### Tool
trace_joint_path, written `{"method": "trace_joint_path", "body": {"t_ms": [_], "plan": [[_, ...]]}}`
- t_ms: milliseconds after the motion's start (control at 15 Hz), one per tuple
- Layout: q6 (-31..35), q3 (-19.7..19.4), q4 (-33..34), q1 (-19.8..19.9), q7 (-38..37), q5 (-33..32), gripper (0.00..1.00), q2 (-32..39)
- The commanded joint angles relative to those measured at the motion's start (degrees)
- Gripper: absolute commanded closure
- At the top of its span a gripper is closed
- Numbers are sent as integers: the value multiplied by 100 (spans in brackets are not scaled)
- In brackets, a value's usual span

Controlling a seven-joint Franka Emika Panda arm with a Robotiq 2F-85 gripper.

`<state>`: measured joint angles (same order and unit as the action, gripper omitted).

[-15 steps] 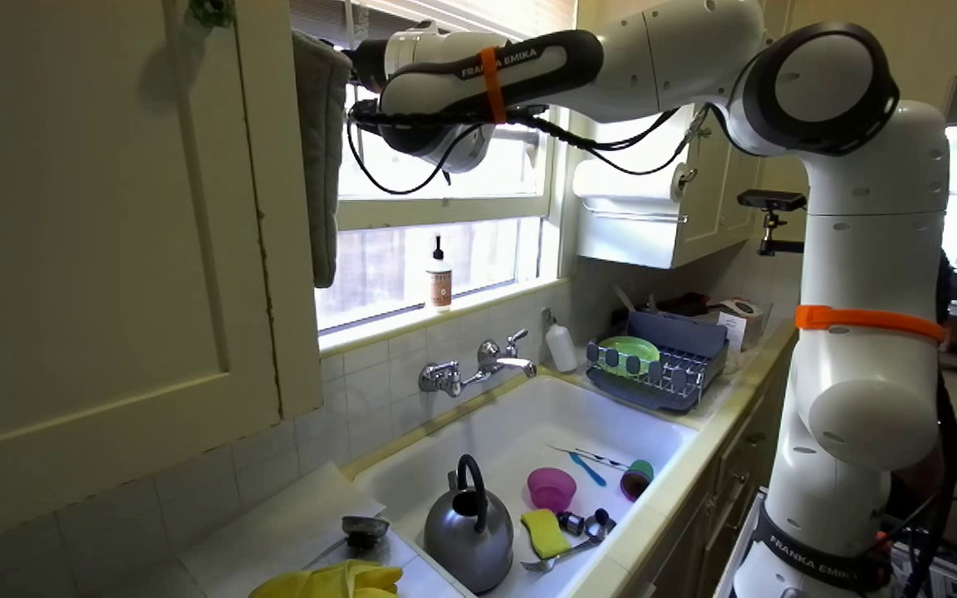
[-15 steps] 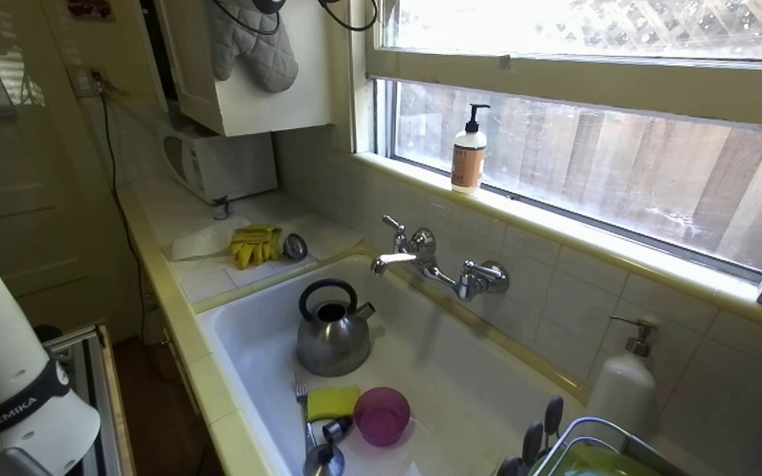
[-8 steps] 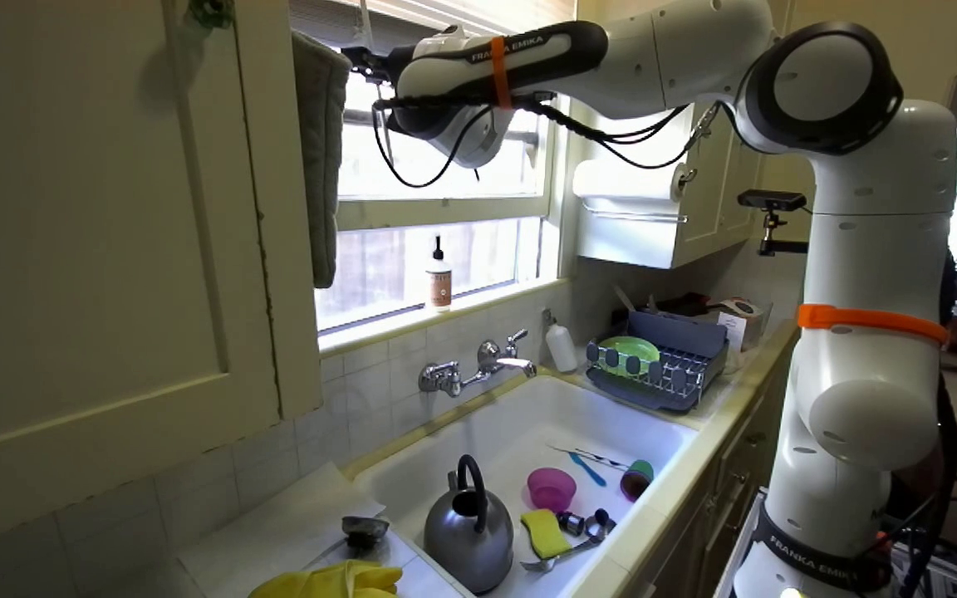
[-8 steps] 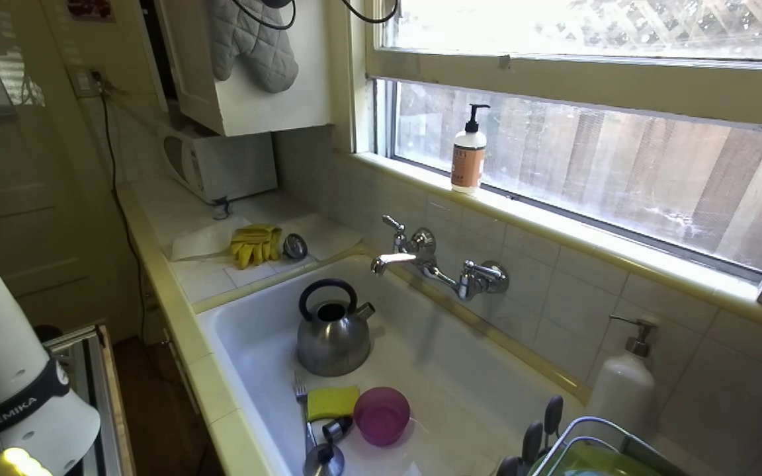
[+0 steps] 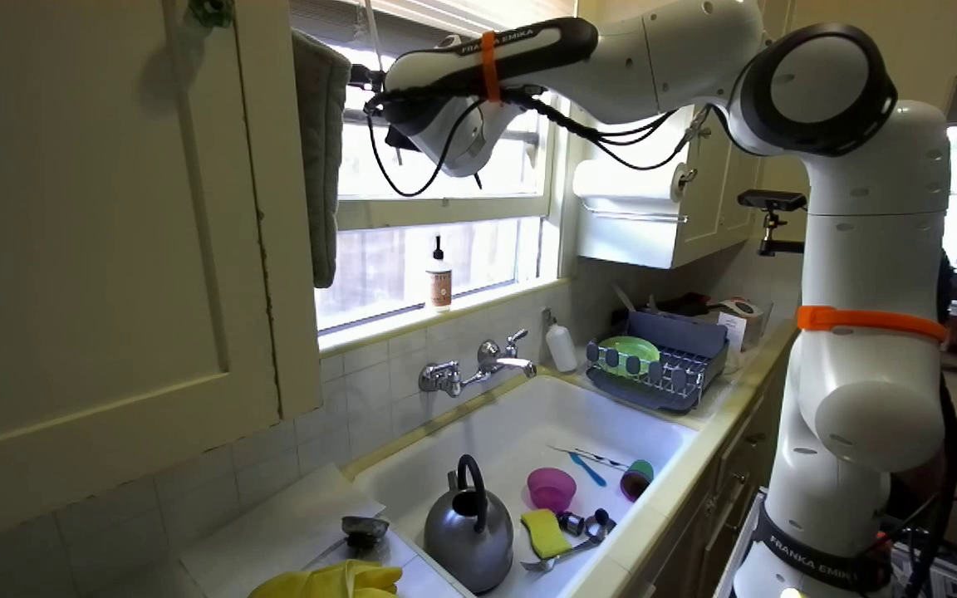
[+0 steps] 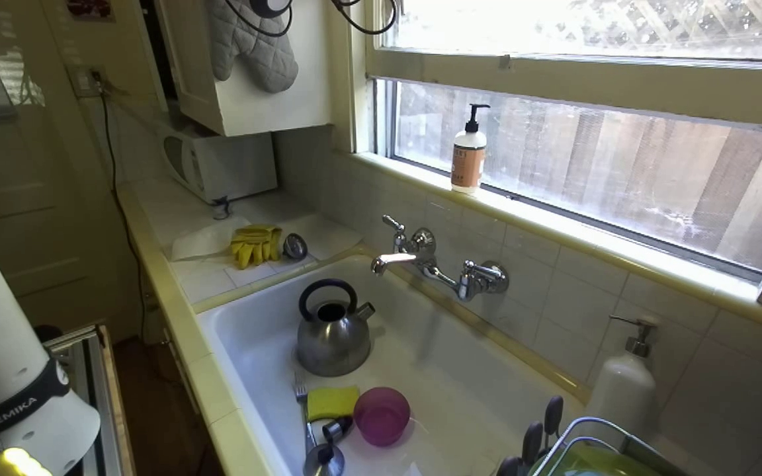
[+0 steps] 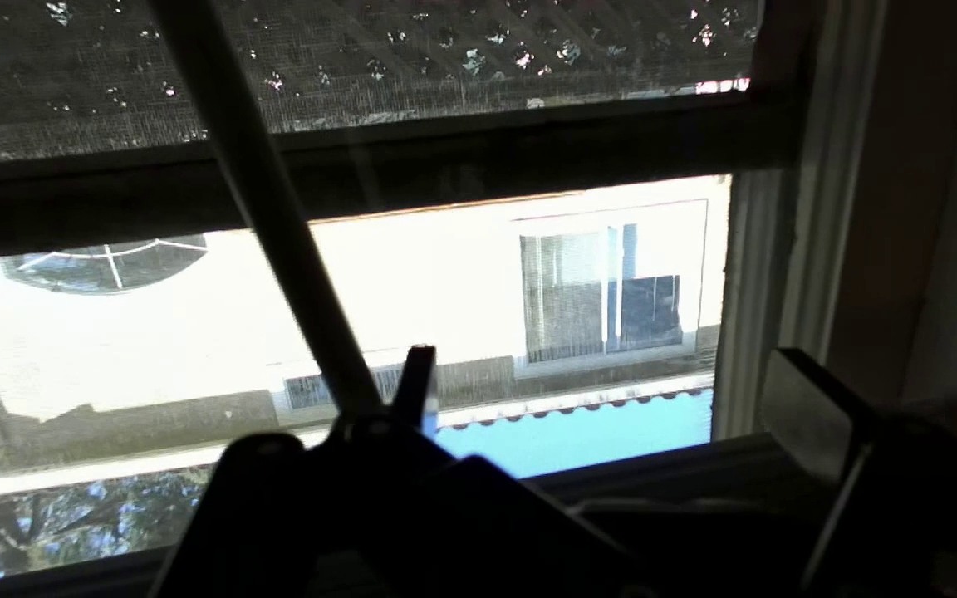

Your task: Pull the curtain string

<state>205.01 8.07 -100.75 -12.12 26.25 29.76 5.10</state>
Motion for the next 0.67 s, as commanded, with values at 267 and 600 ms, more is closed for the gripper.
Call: {"method": "trace_joint_path", "body": {"t_ms": [267, 600], "plan": [[158, 26, -243, -284, 925, 899, 0, -324], [-105, 108, -372, -308, 998, 897, 0, -526]]}}
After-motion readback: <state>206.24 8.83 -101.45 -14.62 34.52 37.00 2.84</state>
